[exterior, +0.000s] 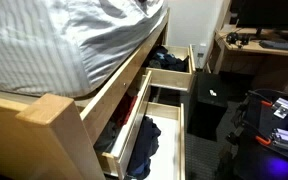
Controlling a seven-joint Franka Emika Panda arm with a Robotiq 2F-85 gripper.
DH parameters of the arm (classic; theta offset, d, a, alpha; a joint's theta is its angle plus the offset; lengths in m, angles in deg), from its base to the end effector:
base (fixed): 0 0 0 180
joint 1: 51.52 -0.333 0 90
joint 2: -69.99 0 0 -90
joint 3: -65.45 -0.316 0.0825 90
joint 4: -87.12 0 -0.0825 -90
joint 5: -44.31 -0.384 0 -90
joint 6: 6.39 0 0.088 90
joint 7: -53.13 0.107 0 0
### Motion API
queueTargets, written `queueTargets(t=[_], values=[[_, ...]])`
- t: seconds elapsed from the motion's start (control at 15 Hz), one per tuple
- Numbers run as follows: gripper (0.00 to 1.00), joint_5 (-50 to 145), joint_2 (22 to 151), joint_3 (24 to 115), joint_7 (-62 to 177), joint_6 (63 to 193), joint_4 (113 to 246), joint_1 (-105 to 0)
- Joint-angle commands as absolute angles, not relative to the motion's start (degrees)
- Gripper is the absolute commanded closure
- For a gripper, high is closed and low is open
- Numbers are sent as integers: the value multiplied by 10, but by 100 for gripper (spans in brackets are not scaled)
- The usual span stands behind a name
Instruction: Close the top right and left drawers respectively
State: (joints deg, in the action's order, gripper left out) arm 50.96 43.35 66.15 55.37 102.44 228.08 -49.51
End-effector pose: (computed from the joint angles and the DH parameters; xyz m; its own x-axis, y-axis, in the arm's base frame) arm 0.3927 -0.0272 0.4549 0.9945 -0.0467 -0.0935 -0.0370 -0.9939 0.1038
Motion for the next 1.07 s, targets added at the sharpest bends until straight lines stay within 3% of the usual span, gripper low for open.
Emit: queueTargets(t=[0.0, 0.73, 1.0], values=[[0, 509, 434, 661, 553, 1023, 2280, -495], [0, 513, 444, 666, 562, 1036, 2274, -486], [0, 510, 483, 746, 575, 1100, 2265, -419]])
